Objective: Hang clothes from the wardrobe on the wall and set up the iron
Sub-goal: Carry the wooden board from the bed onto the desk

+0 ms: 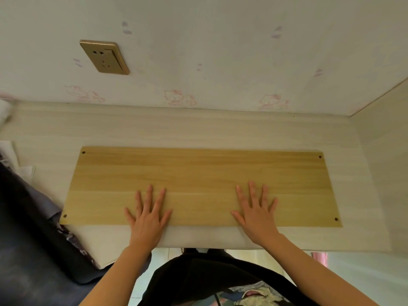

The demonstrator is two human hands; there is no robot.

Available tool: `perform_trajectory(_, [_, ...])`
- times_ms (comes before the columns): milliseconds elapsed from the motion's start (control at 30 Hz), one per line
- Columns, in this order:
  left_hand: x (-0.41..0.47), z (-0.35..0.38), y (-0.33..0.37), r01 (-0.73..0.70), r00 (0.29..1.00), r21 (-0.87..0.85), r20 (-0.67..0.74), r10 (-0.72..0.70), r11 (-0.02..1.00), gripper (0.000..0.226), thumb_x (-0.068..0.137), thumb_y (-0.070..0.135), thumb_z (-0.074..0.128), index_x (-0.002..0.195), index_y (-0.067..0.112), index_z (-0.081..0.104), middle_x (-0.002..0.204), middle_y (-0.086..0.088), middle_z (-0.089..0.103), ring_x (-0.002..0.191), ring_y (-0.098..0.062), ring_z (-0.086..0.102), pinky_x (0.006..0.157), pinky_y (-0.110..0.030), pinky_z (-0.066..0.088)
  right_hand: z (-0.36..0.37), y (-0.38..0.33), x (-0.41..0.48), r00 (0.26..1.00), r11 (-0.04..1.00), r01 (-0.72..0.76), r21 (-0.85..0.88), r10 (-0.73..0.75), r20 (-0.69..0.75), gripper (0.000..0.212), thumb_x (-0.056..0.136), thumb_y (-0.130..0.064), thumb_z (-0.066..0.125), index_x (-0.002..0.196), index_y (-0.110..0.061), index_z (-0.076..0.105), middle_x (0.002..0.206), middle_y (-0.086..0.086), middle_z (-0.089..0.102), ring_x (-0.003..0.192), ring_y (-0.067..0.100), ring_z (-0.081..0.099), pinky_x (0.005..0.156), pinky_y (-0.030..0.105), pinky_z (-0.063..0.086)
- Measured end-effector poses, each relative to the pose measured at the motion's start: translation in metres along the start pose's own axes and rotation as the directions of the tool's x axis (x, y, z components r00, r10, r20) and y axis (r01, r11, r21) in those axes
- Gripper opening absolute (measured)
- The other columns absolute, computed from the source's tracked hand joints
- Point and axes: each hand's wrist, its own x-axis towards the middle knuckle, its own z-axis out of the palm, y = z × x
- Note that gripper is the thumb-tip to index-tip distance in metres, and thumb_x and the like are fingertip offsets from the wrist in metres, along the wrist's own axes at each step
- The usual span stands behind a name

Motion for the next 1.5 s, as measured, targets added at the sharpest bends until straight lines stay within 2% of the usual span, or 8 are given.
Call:
perform_trajectory(133, [0.009, -0.008, -0.009, 0.001, 1.000, 0.020, 0.002, -0.001, 1.000, 0.071, 0.082, 0.074, 0.004, 0.148, 0.048, -0.001, 0.160, 0.010, -0.006, 0.147, -0.028, -0.010, 0.106, -0.069, 0.010, -0.002, -0.010, 0.008, 1.000, 0.999, 0.020, 0.031, -0.020, -0.016, 0.086, 0.071, -0.078, -0.019, 0.147, -0.038, -0.016, 0.156, 0.005, -0.026, 0.139, 0.046, -0.023, 0.105, 0.072, 0.000])
perform_trajectory(200, [0.013, -0.012, -0.013, 0.011, 1.000, 0.026, 0.010, -0.011, 1.000, 0.069, 0.083, 0.074, 0.006, 0.147, 0.050, -0.004, 0.160, 0.012, -0.011, 0.147, -0.026, -0.013, 0.107, -0.068, 0.009, -0.006, -0.014, 0.013, 0.999, 0.999, 0.025, 0.039, -0.024, -0.025, 0.081, 0.076, -0.078, -0.007, 0.146, -0.040, -0.019, 0.155, 0.003, -0.029, 0.139, 0.044, -0.025, 0.106, 0.071, -0.002])
perform_trajectory(333, [0.020, -0.019, -0.013, 0.029, 0.999, 0.005, 0.038, -0.029, 1.000, 0.065, 0.089, 0.067, 0.021, 0.146, 0.050, -0.005, 0.159, 0.013, -0.015, 0.146, -0.025, -0.017, 0.109, -0.066, 0.006, -0.013, -0.018, 0.020, 1.000, 0.999, 0.014, 0.044, -0.014, -0.012, 0.074, 0.089, -0.070, 0.018, 0.147, -0.040, -0.016, 0.156, 0.001, -0.027, 0.139, 0.043, -0.026, 0.108, 0.070, -0.002])
perform_trajectory(733, [0.014, -0.024, -0.009, 0.043, 0.999, -0.009, 0.016, -0.043, 0.999, 0.062, 0.094, 0.061, 0.028, 0.148, 0.048, 0.001, 0.160, 0.012, -0.009, 0.147, -0.025, -0.012, 0.111, -0.062, 0.007, -0.010, -0.022, 0.012, 1.000, 0.999, 0.024, 0.049, -0.023, -0.011, 0.074, 0.090, -0.069, 0.018, 0.148, -0.037, -0.015, 0.156, 0.004, -0.028, 0.139, 0.044, -0.026, 0.107, 0.072, 0.001])
perform_trajectory(1033, [-0.002, -0.013, 0.024, 0.140, 0.989, -0.116, -0.037, -0.145, 0.983, 0.058, 0.098, 0.044, 0.036, 0.150, 0.024, 0.022, 0.161, -0.001, 0.005, 0.147, -0.027, -0.002, 0.115, -0.055, 0.005, -0.024, -0.004, 0.000, 0.998, 0.987, 0.052, 0.153, -0.055, 0.016, 0.065, 0.099, -0.046, 0.030, 0.152, -0.018, 0.003, 0.161, 0.001, -0.008, 0.146, 0.031, -0.009, 0.115, 0.059, 0.009])
perform_trajectory(1167, [-0.019, -0.006, 0.042, 0.040, 0.997, -0.137, -0.056, -0.048, 0.990, 0.048, 0.099, 0.035, 0.039, 0.145, 0.021, 0.036, 0.159, 0.000, 0.019, 0.148, -0.020, 0.007, 0.115, -0.053, 0.006, -0.022, 0.000, -0.027, 1.000, 0.980, 0.016, 0.199, -0.019, 0.017, 0.058, 0.101, -0.042, 0.029, 0.150, -0.015, 0.016, 0.160, 0.006, 0.007, 0.147, 0.031, 0.003, 0.116, 0.052, 0.015])
perform_trajectory(1367, [-0.044, -0.004, 0.039, -0.273, 0.962, -0.090, -0.053, 0.269, 0.958, 0.043, 0.096, 0.018, 0.045, 0.139, 0.014, 0.046, 0.148, -0.002, 0.043, 0.142, -0.020, 0.029, 0.116, -0.042, 0.022, -0.001, -0.023, -0.076, 0.999, 0.959, -0.039, 0.281, 0.042, -0.005, 0.058, 0.102, -0.037, 0.029, 0.151, -0.010, 0.012, 0.159, 0.008, 0.010, 0.147, 0.025, 0.007, 0.119, 0.036, 0.012])
perform_trajectory(1500, [-0.061, -0.011, 0.026, -0.422, 0.907, -0.159, -0.073, 0.416, 0.892, 0.037, 0.093, 0.013, 0.047, 0.129, 0.013, 0.053, 0.123, -0.003, 0.060, 0.116, -0.022, 0.053, 0.091, -0.033, 0.046, 0.015, -0.051, -0.117, 0.992, 0.911, -0.100, 0.401, 0.123, -0.031, 0.055, 0.103, -0.031, 0.032, 0.150, -0.009, 0.017, 0.155, 0.008, 0.022, 0.143, 0.022, 0.017, 0.117, 0.029, 0.018])
